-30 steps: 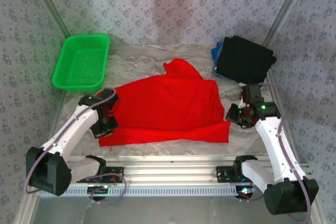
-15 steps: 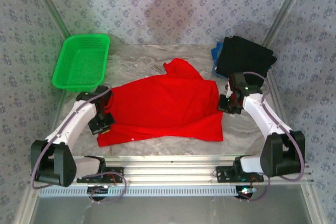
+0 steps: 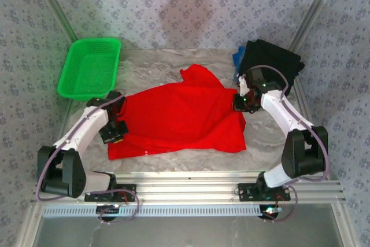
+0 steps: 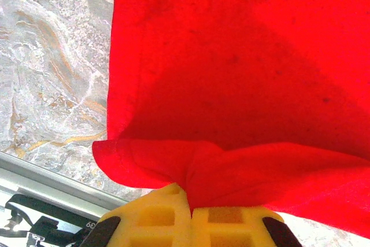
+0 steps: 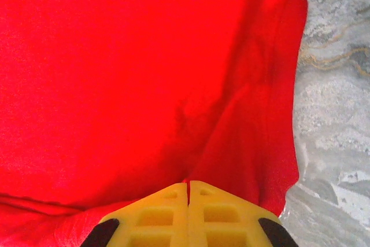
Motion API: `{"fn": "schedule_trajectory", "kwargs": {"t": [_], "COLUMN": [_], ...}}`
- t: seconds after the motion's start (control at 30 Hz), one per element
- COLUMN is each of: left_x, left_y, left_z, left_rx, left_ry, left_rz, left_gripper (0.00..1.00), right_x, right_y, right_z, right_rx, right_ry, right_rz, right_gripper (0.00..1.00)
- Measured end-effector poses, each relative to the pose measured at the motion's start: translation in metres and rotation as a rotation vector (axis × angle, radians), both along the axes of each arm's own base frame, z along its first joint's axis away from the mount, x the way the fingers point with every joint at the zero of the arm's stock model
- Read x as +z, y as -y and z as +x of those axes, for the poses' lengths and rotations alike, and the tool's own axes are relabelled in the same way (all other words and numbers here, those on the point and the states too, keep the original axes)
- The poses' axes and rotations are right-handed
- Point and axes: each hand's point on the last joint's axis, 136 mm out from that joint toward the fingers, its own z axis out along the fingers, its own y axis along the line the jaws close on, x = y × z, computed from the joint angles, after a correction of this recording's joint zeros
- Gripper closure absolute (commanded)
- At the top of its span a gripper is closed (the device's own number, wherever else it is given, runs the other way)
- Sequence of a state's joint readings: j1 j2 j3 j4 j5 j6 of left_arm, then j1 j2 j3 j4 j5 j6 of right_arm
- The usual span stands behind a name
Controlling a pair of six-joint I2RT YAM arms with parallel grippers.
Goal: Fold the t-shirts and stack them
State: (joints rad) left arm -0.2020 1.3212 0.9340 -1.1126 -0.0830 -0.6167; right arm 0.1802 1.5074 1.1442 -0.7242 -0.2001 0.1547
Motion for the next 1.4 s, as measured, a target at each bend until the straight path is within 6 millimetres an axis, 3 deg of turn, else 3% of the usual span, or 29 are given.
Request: {"fn": "schedule_trajectory", "kwargs": {"t": [0.37, 0.73, 1.13, 1.4], "left_x": [-0.003, -0.007, -0.012, -0.015], "left_y": [0.002, 0.005, 0.009, 0.009], "left_z": [0.009, 0.027, 0.045, 0.061], "left_rx": [-0.029, -0.054, -0.085, -0.1], "left_ry": [0.004, 0.02, 0.019, 0.028], "left_rz": [-0.001, -0.004, -0.004, 0.007], "left_gripper": [1.0, 1.0, 1.0, 1.0], "right_x": [0.016, 0.007, 0.014, 0.002], "right_y": [-0.025, -0.052, -0.086, -0.09], "right_z": [0.037, 0.054, 0.087, 0.098], "right_rx": [0.147, 0.296, 0.42, 0.465], "right_ry": [0.074, 0.088, 0.163, 0.162], "right_rz": [-0.029, -0.076, -0.145, -0.192], "right_gripper": [1.0, 1.0, 1.0, 1.0]}}
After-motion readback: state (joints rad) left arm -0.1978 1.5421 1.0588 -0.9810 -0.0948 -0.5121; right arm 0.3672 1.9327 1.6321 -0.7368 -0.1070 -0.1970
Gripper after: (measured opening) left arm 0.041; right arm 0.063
